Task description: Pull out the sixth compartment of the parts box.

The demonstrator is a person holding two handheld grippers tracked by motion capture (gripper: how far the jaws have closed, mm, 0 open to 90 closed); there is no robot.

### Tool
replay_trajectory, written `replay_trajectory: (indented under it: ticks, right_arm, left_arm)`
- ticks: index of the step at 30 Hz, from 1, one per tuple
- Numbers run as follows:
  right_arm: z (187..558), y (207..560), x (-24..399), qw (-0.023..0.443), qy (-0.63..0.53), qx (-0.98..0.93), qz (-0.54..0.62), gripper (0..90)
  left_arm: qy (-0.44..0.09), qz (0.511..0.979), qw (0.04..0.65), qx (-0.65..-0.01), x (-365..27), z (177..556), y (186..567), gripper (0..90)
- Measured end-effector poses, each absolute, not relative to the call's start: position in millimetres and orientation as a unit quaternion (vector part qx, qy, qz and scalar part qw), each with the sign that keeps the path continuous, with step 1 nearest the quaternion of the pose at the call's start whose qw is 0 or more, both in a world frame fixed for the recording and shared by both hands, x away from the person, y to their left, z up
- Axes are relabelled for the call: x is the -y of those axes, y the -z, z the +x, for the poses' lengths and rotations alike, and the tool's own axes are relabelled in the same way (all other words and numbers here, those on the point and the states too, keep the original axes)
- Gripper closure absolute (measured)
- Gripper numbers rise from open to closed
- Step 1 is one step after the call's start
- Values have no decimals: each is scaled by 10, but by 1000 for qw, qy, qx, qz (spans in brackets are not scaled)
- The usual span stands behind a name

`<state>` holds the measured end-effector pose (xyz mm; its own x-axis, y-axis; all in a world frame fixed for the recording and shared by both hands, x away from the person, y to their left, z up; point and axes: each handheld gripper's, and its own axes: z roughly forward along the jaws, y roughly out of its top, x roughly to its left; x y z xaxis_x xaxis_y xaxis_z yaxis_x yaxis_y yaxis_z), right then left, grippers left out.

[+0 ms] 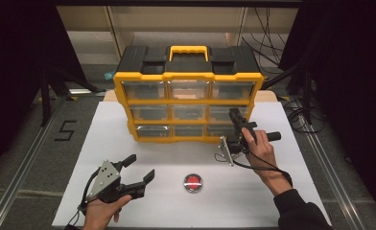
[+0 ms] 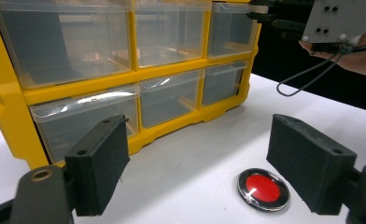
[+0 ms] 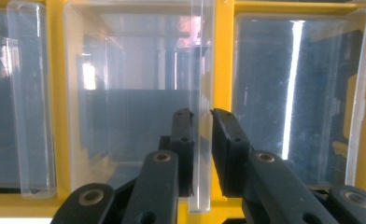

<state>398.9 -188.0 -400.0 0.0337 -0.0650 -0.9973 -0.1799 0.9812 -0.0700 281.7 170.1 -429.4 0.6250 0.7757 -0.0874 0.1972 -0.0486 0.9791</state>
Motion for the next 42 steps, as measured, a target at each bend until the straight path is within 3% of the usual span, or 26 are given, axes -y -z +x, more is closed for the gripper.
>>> replay_trajectory:
  ticks: [42]
  right_arm:
    - [3538,4025,1913,709,-61,-696,-98,796]
  left_arm:
    - [-244,680,592,-357,-1706,2818,4288,202]
